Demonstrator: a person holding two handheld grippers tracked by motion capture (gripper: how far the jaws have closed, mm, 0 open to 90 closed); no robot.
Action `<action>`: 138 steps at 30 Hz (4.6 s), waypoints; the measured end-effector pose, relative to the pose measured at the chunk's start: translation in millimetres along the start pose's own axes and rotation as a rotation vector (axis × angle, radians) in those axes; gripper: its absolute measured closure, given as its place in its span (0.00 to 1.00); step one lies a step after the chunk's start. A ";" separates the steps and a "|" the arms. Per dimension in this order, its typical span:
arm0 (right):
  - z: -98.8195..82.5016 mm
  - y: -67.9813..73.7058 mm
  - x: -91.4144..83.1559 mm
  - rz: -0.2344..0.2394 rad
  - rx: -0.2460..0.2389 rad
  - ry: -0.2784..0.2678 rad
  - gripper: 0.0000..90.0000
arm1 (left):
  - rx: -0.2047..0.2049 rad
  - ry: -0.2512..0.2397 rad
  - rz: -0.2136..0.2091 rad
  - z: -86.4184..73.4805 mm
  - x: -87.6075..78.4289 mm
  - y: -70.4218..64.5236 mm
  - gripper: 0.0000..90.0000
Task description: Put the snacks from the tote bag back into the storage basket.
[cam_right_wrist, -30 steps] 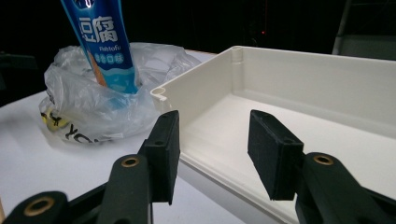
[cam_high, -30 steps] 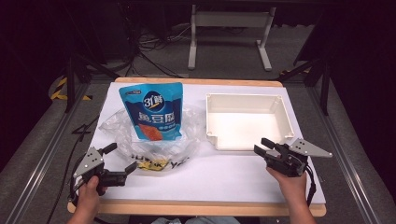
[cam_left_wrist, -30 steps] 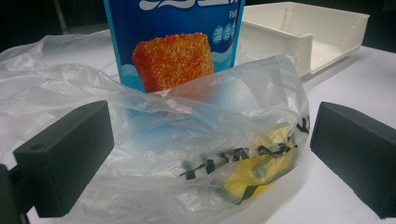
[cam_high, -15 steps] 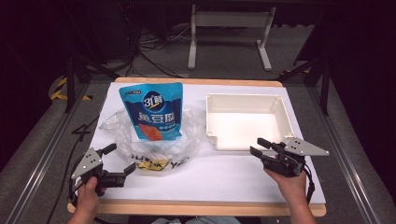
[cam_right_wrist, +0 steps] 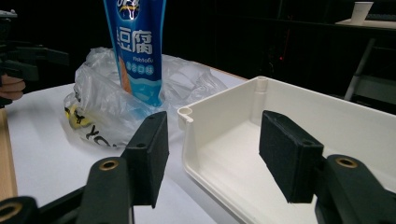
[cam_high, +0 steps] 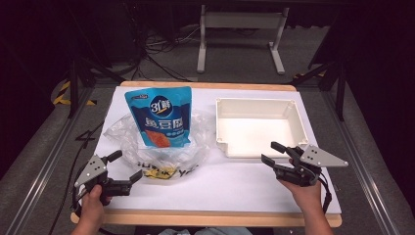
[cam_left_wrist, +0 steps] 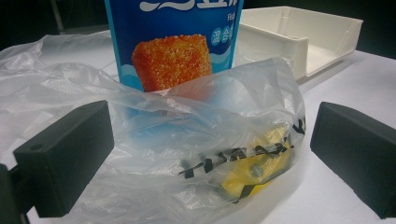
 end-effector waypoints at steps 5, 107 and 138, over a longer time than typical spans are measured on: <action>3.7 1.2 4.6 0.000 -0.007 -0.012 0.42 | -0.016 -0.012 -0.001 0.0 -0.7 0.6 0.00; 21.3 56.0 283.4 0.314 0.005 0.121 0.14 | -0.070 -0.047 -0.018 2.3 -1.5 6.2 0.00; -9.6 66.2 300.8 0.353 -0.002 0.064 0.30 | -0.090 -0.047 -0.016 0.6 0.6 7.3 0.00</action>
Point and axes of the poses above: each handheld gripper's, and its own axes: x roughly forward along the jaws, z roughly out of its top, y roughly to its left, the point moved 1 cm from there along x, roughly forward along the jaws, and after that the axes turned 12 degrees about -y, right-handed, at the moved point
